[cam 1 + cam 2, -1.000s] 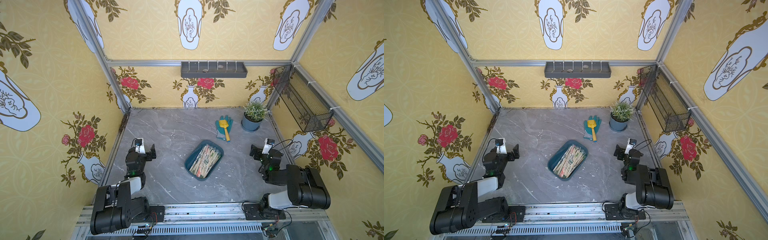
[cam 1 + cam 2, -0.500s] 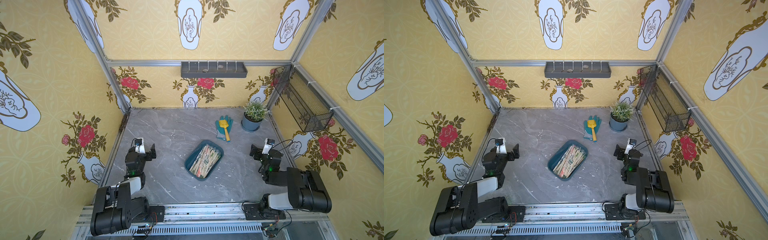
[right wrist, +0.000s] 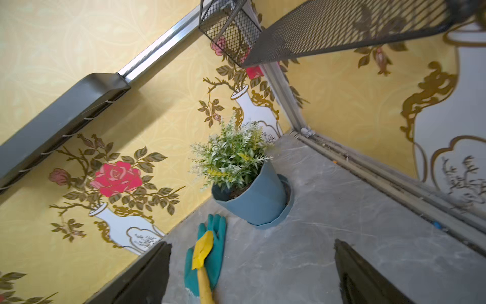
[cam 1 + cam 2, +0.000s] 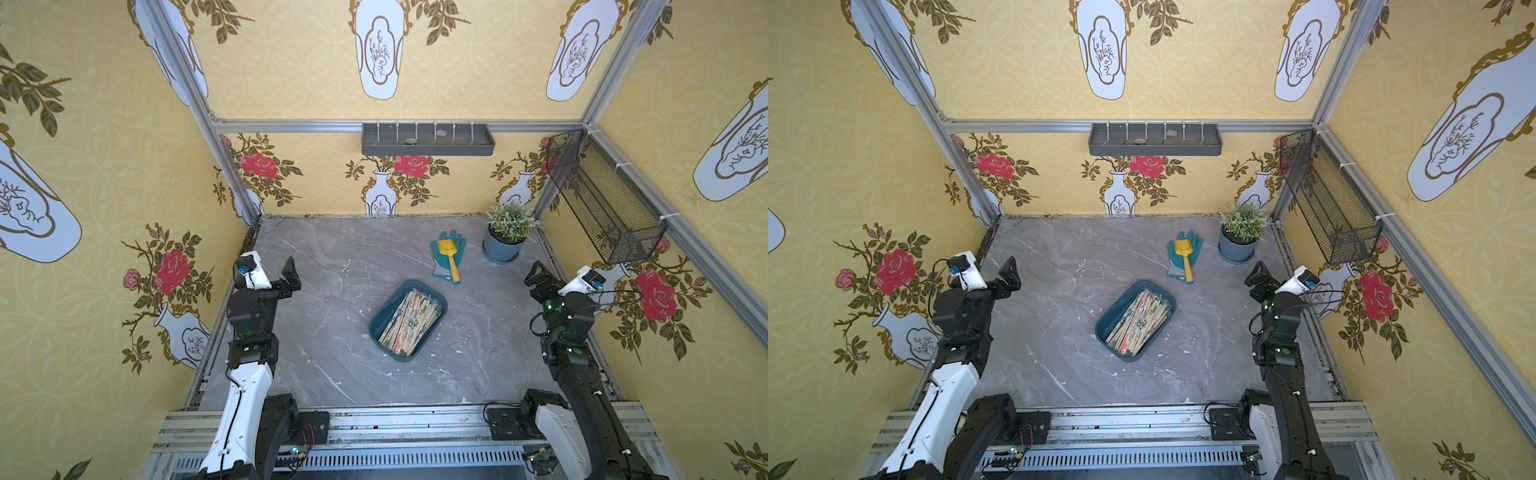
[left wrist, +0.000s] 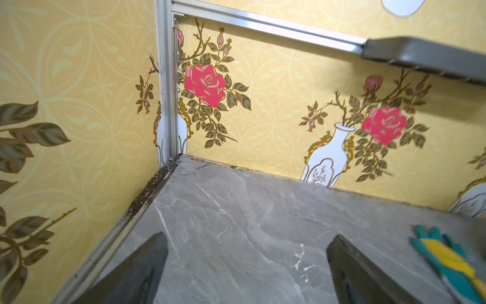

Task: Take the paired disposable chopsticks out of the storage box
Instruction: Adjust the storage box at the center of the board.

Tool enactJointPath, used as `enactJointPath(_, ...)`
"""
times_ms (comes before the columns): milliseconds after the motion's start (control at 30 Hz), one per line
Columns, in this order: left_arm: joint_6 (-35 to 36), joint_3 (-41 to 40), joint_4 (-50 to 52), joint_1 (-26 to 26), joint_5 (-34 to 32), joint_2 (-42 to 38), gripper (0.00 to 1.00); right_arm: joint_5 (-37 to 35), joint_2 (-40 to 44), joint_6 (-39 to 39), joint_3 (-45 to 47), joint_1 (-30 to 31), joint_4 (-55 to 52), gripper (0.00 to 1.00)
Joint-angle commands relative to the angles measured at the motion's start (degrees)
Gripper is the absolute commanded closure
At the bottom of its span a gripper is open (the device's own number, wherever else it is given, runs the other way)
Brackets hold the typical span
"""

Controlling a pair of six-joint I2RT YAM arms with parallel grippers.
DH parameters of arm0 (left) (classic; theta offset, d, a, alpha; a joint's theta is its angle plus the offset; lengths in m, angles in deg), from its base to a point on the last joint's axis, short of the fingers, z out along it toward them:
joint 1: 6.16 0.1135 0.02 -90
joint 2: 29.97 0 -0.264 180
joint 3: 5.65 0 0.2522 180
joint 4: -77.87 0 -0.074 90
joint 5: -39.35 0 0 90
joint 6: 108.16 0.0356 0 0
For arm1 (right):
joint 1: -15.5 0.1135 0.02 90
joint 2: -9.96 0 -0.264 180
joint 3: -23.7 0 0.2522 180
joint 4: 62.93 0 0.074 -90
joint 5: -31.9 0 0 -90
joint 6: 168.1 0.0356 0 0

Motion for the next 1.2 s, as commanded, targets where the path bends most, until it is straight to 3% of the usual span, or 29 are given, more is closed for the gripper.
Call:
enactJointPath(0,-13.9,3.1,14.6,-0.2,2.8,-1.2,0.0,11.8,-4.6,2.0,-7.1,0.6,-12.2,0.03)
enactJointPath(100,-18.4,5.5,20.4,-0.8,6.4,-0.6,0.0,14.7,-11.5,-0.4,-16.1,4.8,-22.3,0.03)
enactJointPath(200,-19.5,7.4,25.2,-2.7,8.0,1.0,0.0,11.8,-18.3,-1.3,-23.2,12.9,-32.1,0.02)
enactJointPath(333,-18.6,10.5,30.9,-7.4,6.7,5.5,0.0,11.9,-25.1,2.9,-27.1,21.0,-38.5,0.02)
enactJointPath(533,-16.5,15.8,38.8,-14.7,0.7,13.7,0.0,14.3,-31.2,9.5,-26.3,29.5,-38.2,0.02)
enactJointPath(700,-18.0,15.9,38.4,-16.2,2.2,16.7,0.0,13.8,-35.4,14.4,-25.3,34.4,-38.0,0.02)
enactJointPath(900,-18.6,14.7,35.5,-18.5,2.4,18.0,0.0,16.2,-38.7,18.3,-23.9,36.6,-34.1,0.02)
enactJointPath(1167,-18.3,14.5,35.2,-19.0,5.3,21.7,0.0,19.3,-49.2,18.9,-33.1,39.0,-30.9,0.03)
